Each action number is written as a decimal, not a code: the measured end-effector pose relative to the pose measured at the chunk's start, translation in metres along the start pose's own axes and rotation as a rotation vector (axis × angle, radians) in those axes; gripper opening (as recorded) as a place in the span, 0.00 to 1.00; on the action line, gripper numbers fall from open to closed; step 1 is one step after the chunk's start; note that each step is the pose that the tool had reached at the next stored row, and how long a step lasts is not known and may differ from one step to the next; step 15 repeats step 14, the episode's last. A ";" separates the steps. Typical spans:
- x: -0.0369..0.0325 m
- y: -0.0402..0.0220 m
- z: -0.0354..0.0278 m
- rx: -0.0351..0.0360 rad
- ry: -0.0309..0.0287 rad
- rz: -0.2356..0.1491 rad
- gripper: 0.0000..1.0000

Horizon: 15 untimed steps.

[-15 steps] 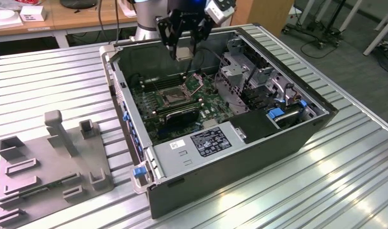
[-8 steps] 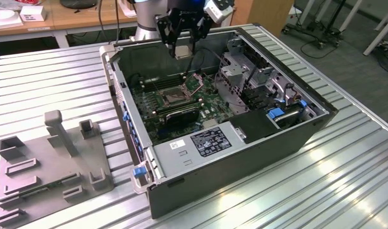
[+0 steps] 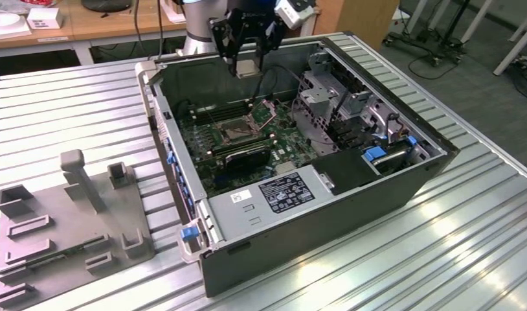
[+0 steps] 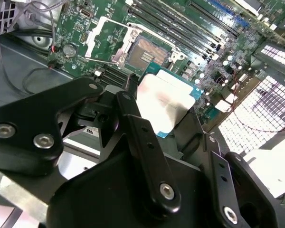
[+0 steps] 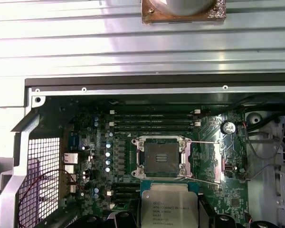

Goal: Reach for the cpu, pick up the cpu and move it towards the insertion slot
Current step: 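Pick up the cpu and move it towards the insertion slot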

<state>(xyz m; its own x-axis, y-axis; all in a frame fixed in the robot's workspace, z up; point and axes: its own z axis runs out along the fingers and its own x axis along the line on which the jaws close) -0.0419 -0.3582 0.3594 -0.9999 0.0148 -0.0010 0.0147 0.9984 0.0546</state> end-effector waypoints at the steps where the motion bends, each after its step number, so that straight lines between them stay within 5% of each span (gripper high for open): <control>1: 0.0000 0.0003 0.0000 0.0000 0.0001 0.000 0.55; 15: 0.0001 0.0042 0.0002 0.0000 0.0000 0.000 0.55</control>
